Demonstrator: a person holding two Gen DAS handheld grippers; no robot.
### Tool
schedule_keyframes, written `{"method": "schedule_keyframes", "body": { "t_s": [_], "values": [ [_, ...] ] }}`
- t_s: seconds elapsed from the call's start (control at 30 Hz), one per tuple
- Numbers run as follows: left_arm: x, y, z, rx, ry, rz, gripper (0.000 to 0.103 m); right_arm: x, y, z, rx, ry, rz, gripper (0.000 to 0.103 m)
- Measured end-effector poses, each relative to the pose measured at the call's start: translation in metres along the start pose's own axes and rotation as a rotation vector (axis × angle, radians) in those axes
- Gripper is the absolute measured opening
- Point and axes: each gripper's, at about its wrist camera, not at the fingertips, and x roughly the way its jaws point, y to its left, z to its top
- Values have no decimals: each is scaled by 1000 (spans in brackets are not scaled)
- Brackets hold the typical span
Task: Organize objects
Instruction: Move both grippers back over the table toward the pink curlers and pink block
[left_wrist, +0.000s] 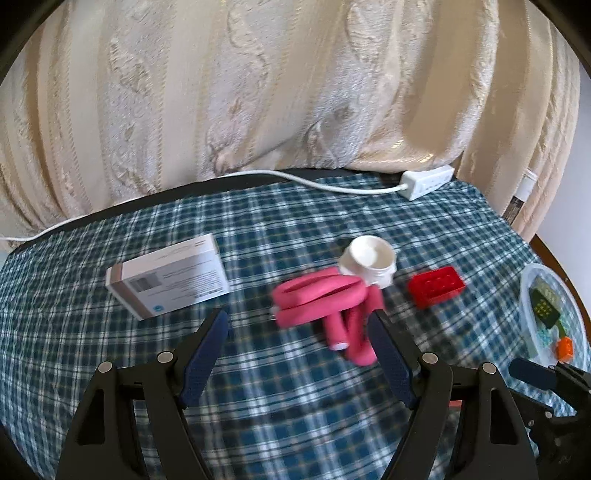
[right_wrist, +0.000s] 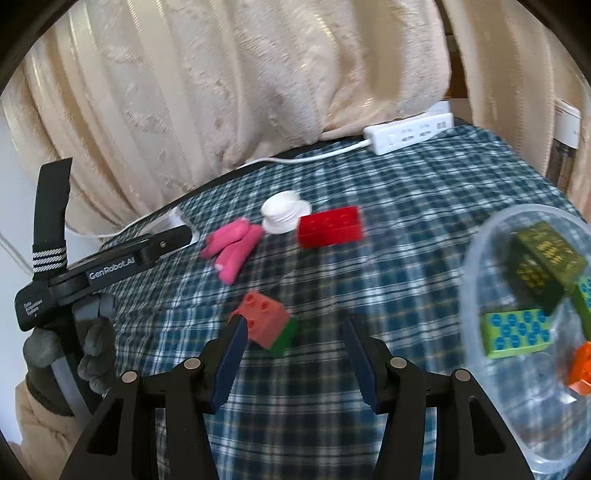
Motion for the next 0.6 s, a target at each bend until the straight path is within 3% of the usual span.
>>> {"method": "schedule_keyframes", "body": {
  "t_s": [0.6],
  "values": [
    [33, 7, -8, 35, 65, 31, 79, 43, 21, 2, -31, 64, 13, 57]
  ]
}}
